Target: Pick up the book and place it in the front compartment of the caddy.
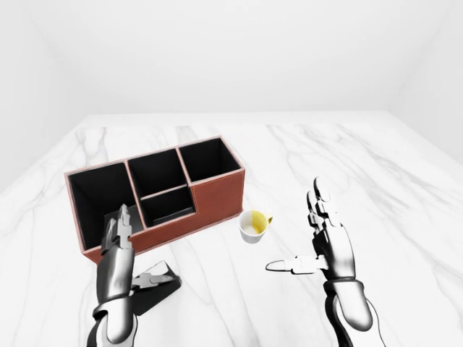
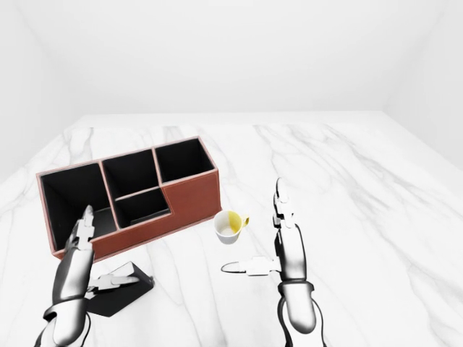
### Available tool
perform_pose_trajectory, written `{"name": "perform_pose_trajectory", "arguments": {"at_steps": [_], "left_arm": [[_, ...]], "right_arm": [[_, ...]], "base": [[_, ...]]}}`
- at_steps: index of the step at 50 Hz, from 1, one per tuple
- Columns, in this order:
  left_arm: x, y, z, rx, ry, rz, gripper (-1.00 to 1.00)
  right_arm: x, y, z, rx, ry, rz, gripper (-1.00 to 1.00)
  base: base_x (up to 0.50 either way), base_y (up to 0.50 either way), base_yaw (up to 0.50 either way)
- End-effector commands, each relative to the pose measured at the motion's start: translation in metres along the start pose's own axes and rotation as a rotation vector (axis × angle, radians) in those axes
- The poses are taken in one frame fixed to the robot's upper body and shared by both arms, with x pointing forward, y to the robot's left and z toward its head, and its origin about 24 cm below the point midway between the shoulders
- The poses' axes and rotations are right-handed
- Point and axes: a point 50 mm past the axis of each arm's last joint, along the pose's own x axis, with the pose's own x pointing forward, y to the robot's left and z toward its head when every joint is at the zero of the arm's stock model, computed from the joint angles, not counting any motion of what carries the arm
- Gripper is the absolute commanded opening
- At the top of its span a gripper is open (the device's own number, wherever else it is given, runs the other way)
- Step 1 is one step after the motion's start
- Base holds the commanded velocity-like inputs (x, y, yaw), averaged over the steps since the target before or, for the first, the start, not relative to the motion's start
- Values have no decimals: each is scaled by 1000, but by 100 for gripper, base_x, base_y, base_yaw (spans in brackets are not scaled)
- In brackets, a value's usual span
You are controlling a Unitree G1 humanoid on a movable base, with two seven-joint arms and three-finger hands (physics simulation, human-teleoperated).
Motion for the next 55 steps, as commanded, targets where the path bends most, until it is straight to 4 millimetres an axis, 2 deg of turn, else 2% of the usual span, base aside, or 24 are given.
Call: {"name": "perform_pose_trajectory", "arguments": {"at_steps": [1,9,42,55], "left_arm": [[1,-3,-9,104,22,46,100],[0,-5,-13,179,21,77,100],[-1,-20,-22,275,18,9,100],[-1,-33,-26,255,33,-117,100]], "right_arm": [[1,-2,-1,2,2,-5,100],[1,0,1,0,-1,-8,100],[-1,-1,3,4,-14,-12,100],[-2,-1,5,7,-23,-13,100]], "base": [[0,0,0],[0,0,0],[0,0,0],[0,0,0]]}}
